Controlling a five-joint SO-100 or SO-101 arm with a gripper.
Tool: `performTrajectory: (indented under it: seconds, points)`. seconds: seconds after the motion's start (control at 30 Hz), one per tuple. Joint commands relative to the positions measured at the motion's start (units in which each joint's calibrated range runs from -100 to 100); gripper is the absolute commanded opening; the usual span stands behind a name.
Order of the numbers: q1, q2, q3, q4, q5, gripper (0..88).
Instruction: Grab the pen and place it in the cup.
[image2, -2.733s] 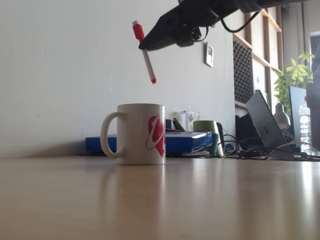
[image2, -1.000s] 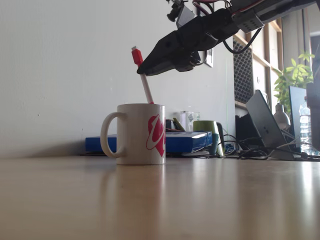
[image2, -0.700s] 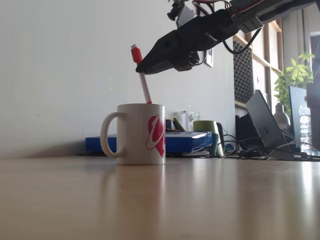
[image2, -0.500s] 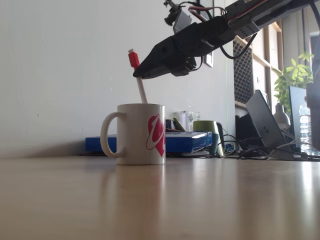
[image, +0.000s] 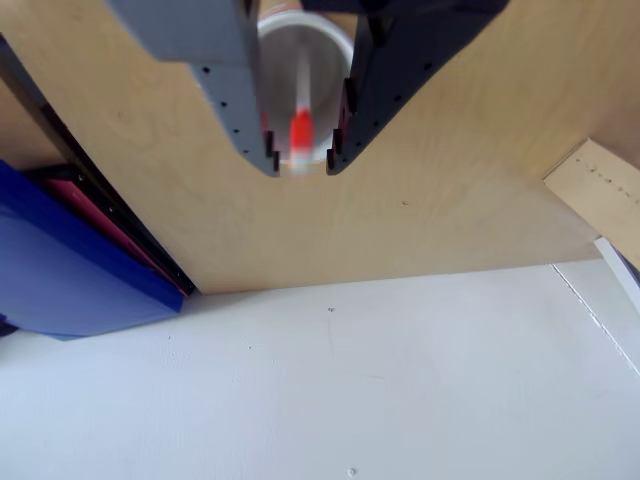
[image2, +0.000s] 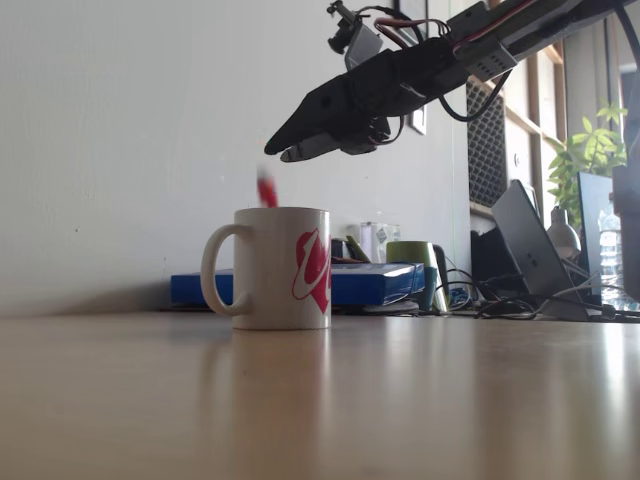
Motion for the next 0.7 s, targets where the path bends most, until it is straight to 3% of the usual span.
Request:
performTrajectory:
  seconds: [0.0,0.67]
  points:
    - [0.5,-0.4,-1.1,-0.8,0.1,14.9]
    - [0.6,-1.0,-0.9,-0.2,0.0,14.9]
